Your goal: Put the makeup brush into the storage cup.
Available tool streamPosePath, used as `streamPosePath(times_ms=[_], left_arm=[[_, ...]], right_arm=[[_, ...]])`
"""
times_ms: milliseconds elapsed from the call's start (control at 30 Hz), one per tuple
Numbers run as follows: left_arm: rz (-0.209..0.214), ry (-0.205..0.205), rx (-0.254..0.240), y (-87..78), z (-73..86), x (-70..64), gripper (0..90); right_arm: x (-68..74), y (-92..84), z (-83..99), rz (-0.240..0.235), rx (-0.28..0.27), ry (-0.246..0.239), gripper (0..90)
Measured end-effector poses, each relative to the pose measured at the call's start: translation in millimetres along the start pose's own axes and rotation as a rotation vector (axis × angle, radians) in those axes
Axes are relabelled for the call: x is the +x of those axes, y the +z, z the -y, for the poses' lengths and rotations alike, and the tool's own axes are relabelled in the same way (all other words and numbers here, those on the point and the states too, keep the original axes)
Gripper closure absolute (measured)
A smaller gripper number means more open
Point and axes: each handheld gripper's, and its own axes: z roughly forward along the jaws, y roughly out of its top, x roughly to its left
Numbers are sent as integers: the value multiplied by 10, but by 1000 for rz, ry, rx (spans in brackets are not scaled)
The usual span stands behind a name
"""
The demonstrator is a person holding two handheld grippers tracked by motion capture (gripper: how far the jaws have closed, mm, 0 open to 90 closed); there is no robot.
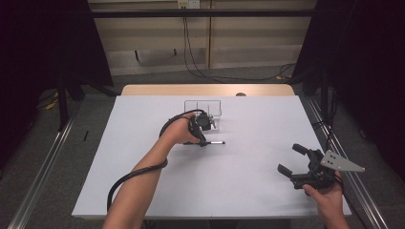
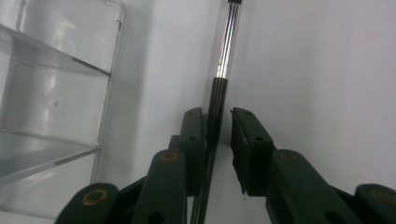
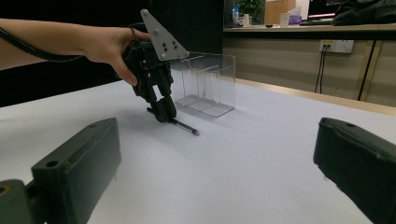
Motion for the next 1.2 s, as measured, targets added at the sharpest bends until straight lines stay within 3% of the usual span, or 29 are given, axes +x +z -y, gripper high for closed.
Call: streamPosePath(times_ms=[133, 367, 533, 700, 867, 967, 1200], left_arm=[[6, -10, -2, 17, -17, -16, 779], [20, 11, 31, 21, -50, 13, 781], [22, 24, 42, 26, -73, -14, 838], [20, 5, 44, 17, -68, -18, 841], [3, -15, 23, 14, -47, -35, 841], [15, -30, 8, -2, -17, -24, 842], [23, -80, -77, -35, 10, -30, 842]], right_arm=[[3, 7, 5, -5, 6, -3, 7], [2, 6, 4, -6, 6, -5, 8], [1, 10, 7, -7, 6, -3, 8], [2, 15, 9, -7, 7, -3, 8], [0, 16, 11, -7, 9, -4, 10], [2, 17, 10, -8, 11, -5, 10], [-2, 18, 13, -6, 12, -4, 10]])
